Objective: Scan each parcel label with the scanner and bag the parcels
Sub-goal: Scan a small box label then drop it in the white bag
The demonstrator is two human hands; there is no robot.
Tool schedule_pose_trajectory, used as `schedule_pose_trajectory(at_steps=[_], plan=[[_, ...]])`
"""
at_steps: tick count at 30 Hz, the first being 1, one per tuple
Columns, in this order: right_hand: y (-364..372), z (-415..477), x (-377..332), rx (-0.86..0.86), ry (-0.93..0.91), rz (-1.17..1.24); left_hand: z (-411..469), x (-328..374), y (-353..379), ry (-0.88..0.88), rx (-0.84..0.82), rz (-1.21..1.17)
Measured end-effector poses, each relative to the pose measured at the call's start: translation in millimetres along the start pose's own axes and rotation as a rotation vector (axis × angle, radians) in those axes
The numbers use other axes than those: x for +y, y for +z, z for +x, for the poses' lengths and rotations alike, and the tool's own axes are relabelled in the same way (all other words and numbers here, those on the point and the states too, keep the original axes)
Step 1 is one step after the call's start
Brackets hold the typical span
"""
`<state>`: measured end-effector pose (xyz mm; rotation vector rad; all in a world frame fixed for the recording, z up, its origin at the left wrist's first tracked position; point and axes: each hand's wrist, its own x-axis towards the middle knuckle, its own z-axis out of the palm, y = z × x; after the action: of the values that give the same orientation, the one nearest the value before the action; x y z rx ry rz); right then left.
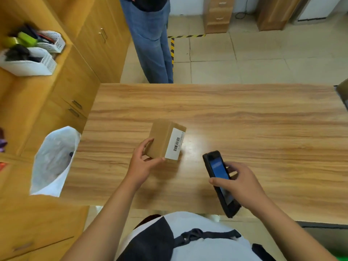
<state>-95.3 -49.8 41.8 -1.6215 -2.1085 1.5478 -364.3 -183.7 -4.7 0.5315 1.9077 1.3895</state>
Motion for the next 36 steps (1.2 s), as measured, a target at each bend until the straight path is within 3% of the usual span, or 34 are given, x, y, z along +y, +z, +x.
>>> schedule_pose_trajectory(at_steps=[12,24,29,33,36], plan=[[134.6,13.4,-100.6,-0.207,-0.065,0.039,-9.0,-70.9,-212.8,-0.150,0.398,-0.139],[222.7,5.0,-158.9,-0.168,-0.002,0.152,61.0,-119.7,-402.5,-0.216,0.663,-0.060],[232.2,1.9,-153.4,-0.101,0.047,0.130,97.3,-133.3,-426.8,-0.312,0.685,0.209],[237.2,-3.6,-150.4,-0.084,0.091,0.136,106.7,-134.7,-418.2,-0.547,0.496,0.335],[240.7,-5.2,-150.2,-0.075,0.102,0.153,100.9,-129.3,-393.6,-0.496,0.372,0.401]])
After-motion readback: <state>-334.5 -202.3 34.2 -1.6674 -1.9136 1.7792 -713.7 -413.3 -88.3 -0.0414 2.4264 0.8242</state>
